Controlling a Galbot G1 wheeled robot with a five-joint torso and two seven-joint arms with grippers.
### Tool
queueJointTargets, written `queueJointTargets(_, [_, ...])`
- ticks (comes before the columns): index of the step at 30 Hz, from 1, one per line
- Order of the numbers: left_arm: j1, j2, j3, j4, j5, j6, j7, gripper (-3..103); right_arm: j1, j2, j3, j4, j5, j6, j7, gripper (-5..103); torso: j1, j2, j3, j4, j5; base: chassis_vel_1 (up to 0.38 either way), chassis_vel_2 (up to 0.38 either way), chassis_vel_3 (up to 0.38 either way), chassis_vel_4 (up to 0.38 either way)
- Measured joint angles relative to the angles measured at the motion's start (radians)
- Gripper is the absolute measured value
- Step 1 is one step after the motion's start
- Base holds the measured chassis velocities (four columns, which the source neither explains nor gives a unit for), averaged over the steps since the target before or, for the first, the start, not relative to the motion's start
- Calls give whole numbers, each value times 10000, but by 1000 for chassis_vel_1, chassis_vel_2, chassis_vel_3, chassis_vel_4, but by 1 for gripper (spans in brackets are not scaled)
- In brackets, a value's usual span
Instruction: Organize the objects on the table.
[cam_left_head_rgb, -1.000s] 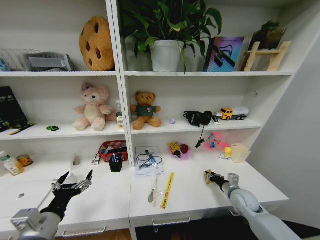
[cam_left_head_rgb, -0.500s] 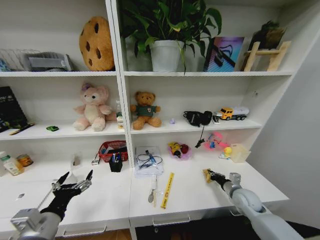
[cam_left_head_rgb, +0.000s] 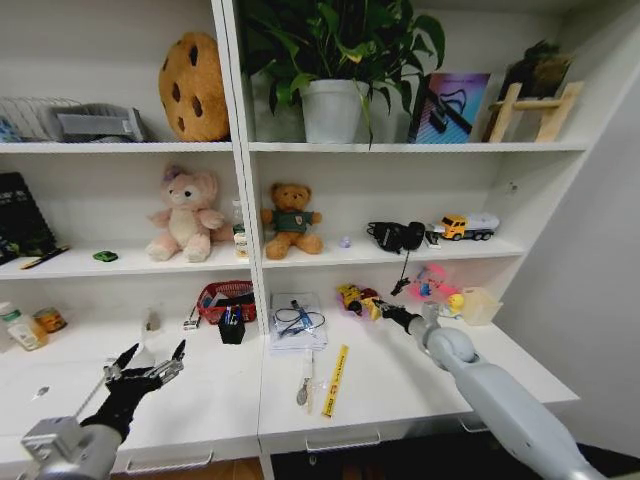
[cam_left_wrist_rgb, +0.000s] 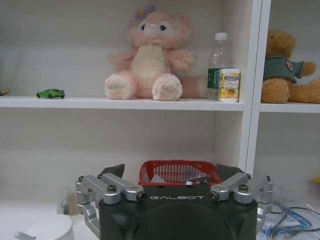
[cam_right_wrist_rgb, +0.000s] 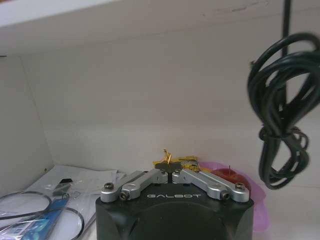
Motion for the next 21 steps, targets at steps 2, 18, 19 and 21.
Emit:
queueJointTargets(2, [0,0,0,1,0,0,0,100,335,234,-236,-491,-218,154,-63,0,0,0,0,3,-2,0,0,0,0])
queueJointTargets(18, [0,0,0,1,0,0,0,100,1532,1375,-1047,-3764,-1220,1497,-358,0,0,2,-2,1,-5,0,0,0,0])
queueJointTargets(19, [0,0,0,1,0,0,0,100,1532,1375,-1047,-3764,-1220,1497,-358,0,0,2,-2,1,-5,0,0,0,0])
queueJointTargets(21, [0,0,0,1,0,-1,0,100,1662,1617,-1093,-4052,-1335,1705,-356,0,-1,1,-1,3,-1,0,0,0,0])
